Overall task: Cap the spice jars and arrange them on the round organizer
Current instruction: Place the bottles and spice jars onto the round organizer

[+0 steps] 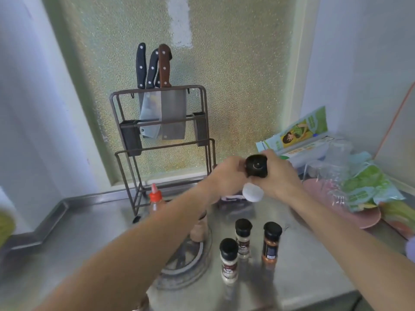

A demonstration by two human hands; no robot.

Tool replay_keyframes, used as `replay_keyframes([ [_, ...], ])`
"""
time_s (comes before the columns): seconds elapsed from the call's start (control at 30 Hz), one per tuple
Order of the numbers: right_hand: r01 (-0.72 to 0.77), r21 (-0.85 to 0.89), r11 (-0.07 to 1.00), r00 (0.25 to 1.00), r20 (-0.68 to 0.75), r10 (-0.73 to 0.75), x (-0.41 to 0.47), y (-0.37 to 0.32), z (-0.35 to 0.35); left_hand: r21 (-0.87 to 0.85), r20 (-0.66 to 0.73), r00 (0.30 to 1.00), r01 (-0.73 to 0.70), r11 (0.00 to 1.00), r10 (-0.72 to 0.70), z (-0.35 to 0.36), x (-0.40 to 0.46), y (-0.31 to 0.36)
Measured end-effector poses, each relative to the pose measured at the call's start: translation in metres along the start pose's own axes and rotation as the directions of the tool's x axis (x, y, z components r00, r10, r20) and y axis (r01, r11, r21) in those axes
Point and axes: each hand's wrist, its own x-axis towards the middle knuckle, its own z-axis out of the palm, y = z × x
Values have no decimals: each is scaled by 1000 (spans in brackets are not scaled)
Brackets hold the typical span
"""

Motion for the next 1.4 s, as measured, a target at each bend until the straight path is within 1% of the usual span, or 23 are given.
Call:
replay_keyframes([
  [0.13, 140, 72, 988, 990, 9, -141, -24, -64, -14, 61, -74, 997, -26, 998, 31, -60, -61, 12],
  [0.2, 195, 120, 973, 978, 49, -202, -37, -91, -4, 85, -111, 994, 32, 996, -23, -85, -83, 6],
  [0.27, 193, 157, 969, 969, 127, -214, -53, -115, 14, 147, -138, 985, 126, 981, -106, -104, -103, -8],
  [0.33, 192, 157, 969, 957, 190, -220, -68, -133, 39, 250, -142, 978, 188, 950, -156, -115, -118, -28],
  [0.47, 189, 151, 970, 939, 262, -224, -91, -153, 96, 476, -115, 964, 267, 838, -242, -126, -136, -72],
  [0.57, 196, 149, 969, 930, 284, -231, -101, -160, 129, 537, -122, 951, 303, 787, -282, -132, -143, -98],
  [0.7, 212, 126, 969, 926, 291, -240, -109, -164, 156, 602, -126, 941, 325, 730, -315, -135, -146, -126],
  [0.93, 181, 117, 976, 937, 281, -208, -115, -168, 174, 626, -160, 945, 321, 711, -285, -138, -151, -146],
  [1.0, 186, 122, 975, 936, 278, -214, -115, -170, 174, 621, -162, 945, 321, 716, -283, -137, -155, -146],
  [1.13, 169, 140, 976, 926, 318, -206, -117, -170, 162, 596, -150, 949, 310, 741, -277, -139, -165, -143],
  [1.17, 170, 153, 974, 934, 290, -208, -120, -167, 156, 587, -158, 950, 310, 748, -269, -140, -168, -142],
  [1.27, 236, 211, 948, 960, 100, -261, -140, -155, 138, 556, -220, 954, 293, 778, -202, -144, -187, -148],
  [1.3, 263, 237, 935, 954, 84, -289, -150, -152, 136, 564, -237, 955, 284, 775, -178, -144, -195, -151],
  [1.4, 308, 253, 917, 915, 185, -358, -179, -148, 142, 624, -241, 960, 266, 735, -142, -137, -218, -161],
])
